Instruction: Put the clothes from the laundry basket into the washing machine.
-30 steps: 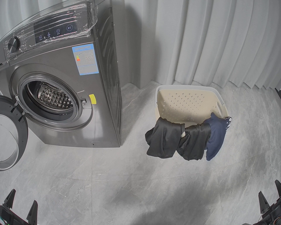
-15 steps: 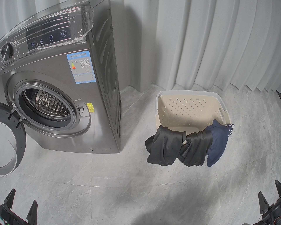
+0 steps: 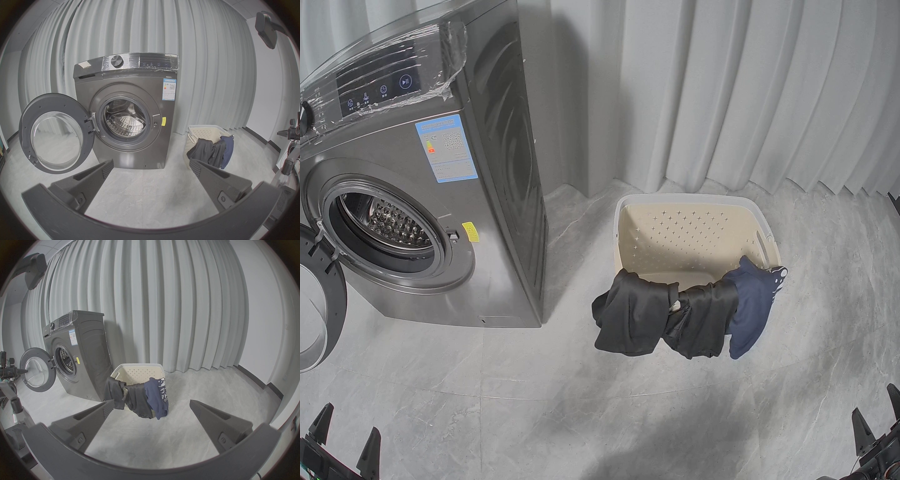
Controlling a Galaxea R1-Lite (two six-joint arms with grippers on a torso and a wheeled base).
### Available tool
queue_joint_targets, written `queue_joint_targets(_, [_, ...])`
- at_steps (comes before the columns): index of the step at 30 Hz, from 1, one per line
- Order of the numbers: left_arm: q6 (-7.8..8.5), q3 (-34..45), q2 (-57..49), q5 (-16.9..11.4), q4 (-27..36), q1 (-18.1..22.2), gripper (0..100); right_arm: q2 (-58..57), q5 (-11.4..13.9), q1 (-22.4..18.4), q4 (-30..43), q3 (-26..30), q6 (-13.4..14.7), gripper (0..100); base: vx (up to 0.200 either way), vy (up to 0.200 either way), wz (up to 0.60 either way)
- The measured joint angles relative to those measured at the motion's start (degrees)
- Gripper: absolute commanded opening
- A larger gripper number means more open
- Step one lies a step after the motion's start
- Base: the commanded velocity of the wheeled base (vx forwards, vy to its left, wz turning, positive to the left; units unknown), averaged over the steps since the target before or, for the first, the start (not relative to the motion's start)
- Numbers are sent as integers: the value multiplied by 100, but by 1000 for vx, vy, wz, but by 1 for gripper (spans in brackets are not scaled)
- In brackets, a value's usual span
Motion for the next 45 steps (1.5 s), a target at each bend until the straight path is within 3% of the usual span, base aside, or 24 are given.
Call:
queue_joint_targets(11, [0,0,0,-2,2,0,100,0,2,0,-2,0,0,100,0,-200,0])
queue_joint_targets(45, [2,0,-2,0,0,0,100,0,0,0,0,0,0,100,0,-35,0])
